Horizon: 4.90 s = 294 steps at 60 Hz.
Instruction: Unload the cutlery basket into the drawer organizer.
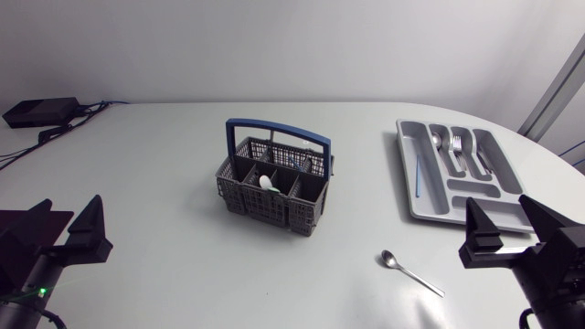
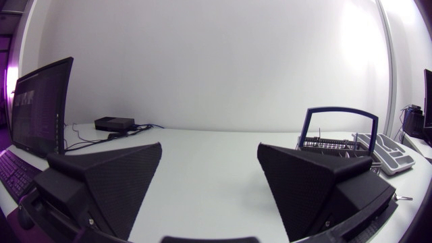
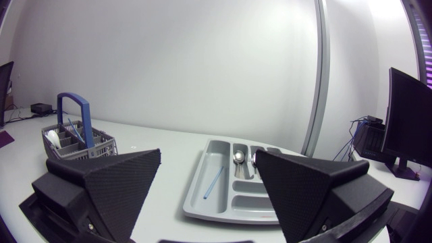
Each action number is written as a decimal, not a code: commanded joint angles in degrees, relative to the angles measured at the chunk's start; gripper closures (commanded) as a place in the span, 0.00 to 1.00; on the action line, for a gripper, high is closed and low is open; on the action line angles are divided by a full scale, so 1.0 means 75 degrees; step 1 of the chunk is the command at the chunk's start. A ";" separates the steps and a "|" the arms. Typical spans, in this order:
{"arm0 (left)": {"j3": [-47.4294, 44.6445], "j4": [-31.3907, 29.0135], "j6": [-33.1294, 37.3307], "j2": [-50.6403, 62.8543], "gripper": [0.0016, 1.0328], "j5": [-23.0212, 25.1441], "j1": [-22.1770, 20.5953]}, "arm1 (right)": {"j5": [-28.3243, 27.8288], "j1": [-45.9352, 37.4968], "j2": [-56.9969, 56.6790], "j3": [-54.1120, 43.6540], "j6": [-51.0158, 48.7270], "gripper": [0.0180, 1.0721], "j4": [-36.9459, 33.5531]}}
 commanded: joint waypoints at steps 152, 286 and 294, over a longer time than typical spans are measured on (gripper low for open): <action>0.5203 -0.2954 0.3558 0.8702 0.12 0.1565 -0.2599 | -0.1427 0.0273 1.0619 0.4051 -0.5563 0.28 -0.4257; 0.4524 -0.2543 0.4296 0.8445 0.12 0.1835 -0.3020 | -0.1509 0.0918 1.1181 0.4801 -0.6958 0.41 -0.5746; 0.4512 -0.2543 0.4332 0.8433 0.12 0.1847 -0.3020 | -0.1392 0.0988 1.1521 0.4824 -0.6934 0.49 -0.5558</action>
